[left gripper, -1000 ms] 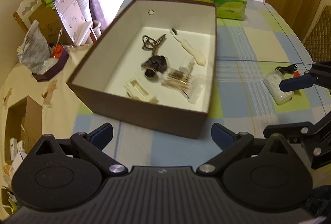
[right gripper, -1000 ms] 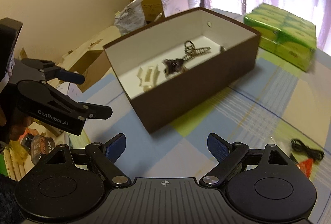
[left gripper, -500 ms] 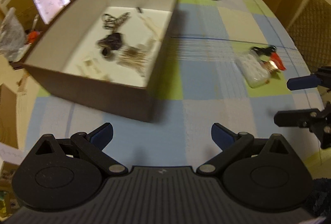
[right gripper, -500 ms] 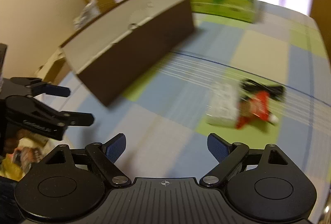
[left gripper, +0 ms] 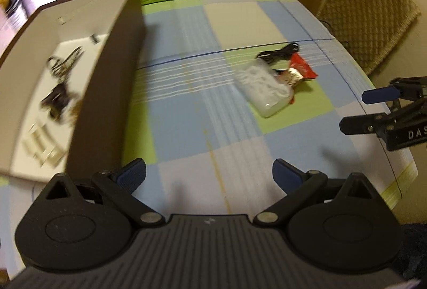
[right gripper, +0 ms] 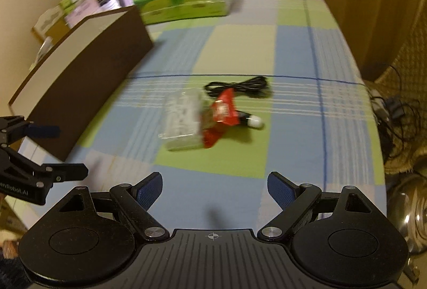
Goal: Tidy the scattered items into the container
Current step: 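Move both open grippers toward the floss box and red packet on the table, then lower the right gripper onto the dark green tube and close on it, then lift the green tube with the right gripper while the left gripper closes on the white floss pick box, then carry the green tube and floss pick box with both grippers over the brown box, then open both grippers to drop the tube and floss box into the box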
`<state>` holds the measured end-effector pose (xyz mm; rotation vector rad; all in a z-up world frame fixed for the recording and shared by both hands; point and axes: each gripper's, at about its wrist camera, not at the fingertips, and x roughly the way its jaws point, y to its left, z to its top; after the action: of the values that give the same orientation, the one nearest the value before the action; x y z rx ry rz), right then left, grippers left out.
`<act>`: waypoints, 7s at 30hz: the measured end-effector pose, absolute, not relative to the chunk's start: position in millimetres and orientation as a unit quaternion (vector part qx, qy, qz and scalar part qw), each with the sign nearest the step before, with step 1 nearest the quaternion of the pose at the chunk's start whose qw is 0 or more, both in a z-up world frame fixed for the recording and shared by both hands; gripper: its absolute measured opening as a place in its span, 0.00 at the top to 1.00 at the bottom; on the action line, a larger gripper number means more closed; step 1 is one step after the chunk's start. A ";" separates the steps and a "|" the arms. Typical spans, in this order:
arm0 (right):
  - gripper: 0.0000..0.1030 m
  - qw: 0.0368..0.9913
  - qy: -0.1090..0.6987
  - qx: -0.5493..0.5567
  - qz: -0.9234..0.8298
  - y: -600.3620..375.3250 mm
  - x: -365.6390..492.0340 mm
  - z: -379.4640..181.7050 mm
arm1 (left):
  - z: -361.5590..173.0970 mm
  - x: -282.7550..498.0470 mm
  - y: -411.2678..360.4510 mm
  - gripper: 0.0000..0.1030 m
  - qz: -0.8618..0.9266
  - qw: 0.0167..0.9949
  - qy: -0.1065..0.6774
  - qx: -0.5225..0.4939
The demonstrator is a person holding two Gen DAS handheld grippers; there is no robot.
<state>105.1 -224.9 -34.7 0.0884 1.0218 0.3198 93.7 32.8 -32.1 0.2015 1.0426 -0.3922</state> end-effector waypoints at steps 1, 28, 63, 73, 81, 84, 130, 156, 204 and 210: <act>0.12 0.859 0.487 0.046 0.148 -227.9 106.9 -36.1 | -34.1 96.4 28.2 0.03 -0.192 0.843 0.493 0.100; 0.12 0.850 0.489 -0.017 0.195 -271.9 166.1 -82.0 | -88.3 190.7 -64.5 0.03 -0.372 0.762 0.459 0.266; 0.82 0.869 0.447 -0.082 0.198 -278.1 150.6 -95.8 | -97.1 203.7 -68.7 0.10 -0.233 0.816 0.524 0.070; 0.82 0.869 0.450 -0.079 0.191 -276.1 137.8 -93.8 | -111.0 199.3 -68.7 0.48 -0.220 0.814 0.525 0.113; 0.56 0.864 0.454 -0.080 0.200 -269.4 140.3 -93.7 | -107.6 177.1 -32.4 0.47 -0.190 0.809 0.542 0.121; 0.24 0.875 0.438 -0.090 0.188 -265.4 142.5 -94.4 | -108.8 173.3 -29.8 0.38 -0.188 0.812 0.538 0.126; 0.82 0.846 0.428 0.005 0.318 -128.0 116.2 3.6 | 4.5 98.4 65.8 0.50 -0.229 0.863 0.446 0.062; 0.82 0.861 0.408 0.029 0.303 67.4 235.4 13.3 | 34.0 200.6 250.9 0.50 -0.137 0.894 0.416 0.091; 0.81 0.859 0.460 -0.002 0.223 115.7 313.4 -40.9 | -18.8 305.9 255.4 0.38 -0.153 0.872 0.449 0.119; 0.35 0.875 0.428 0.008 0.227 105.2 304.4 -27.6 | -13.5 303.1 260.7 0.37 -0.141 0.877 0.444 0.119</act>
<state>304.4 105.2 -27.6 0.0177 0.8926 0.4749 303.1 260.7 -13.5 0.2475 0.9256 -0.2947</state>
